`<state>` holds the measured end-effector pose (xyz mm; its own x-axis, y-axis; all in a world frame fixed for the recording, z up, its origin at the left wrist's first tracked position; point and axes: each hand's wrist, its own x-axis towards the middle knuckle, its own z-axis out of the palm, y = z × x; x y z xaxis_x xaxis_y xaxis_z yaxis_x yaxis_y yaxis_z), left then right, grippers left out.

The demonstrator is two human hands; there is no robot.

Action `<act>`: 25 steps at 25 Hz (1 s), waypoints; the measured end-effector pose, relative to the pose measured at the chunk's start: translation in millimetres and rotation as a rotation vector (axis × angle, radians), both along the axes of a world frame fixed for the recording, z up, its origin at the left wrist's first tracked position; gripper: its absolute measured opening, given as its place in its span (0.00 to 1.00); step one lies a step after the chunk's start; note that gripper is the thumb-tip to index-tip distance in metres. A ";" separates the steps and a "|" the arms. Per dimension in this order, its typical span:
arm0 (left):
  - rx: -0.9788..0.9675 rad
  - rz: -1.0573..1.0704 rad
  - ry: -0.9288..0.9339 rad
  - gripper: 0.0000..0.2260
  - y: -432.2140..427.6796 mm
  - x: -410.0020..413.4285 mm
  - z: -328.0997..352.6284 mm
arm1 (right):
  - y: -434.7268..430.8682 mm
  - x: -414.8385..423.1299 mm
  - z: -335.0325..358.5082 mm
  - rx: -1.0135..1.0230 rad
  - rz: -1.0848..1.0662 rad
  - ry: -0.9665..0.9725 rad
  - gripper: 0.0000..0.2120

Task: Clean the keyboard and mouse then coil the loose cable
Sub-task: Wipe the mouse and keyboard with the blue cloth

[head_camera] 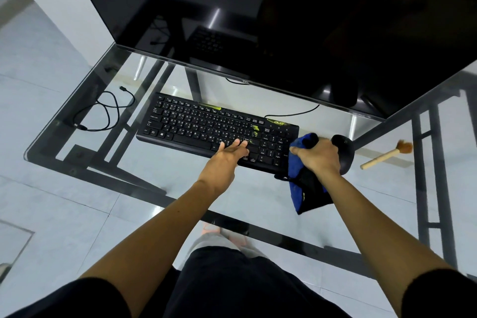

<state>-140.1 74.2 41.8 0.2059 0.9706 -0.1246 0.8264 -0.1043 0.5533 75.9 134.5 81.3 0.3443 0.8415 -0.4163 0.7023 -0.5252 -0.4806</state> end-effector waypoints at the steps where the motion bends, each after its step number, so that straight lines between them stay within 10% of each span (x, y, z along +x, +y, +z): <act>1: -0.007 -0.001 -0.003 0.29 0.2 -0.4 -0.2 | 8.7 -1.6 3.0 0.015 -0.006 -0.003 0.23; 15: -0.024 -0.007 -0.004 0.33 1.5 -0.2 -1.5 | 60.6 -3.8 1.6 0.079 0.067 -0.043 0.25; 25: -0.016 -0.053 0.016 0.29 0.1 -7.3 -0.8 | 91.4 -21.8 13.7 0.088 0.781 -0.336 0.15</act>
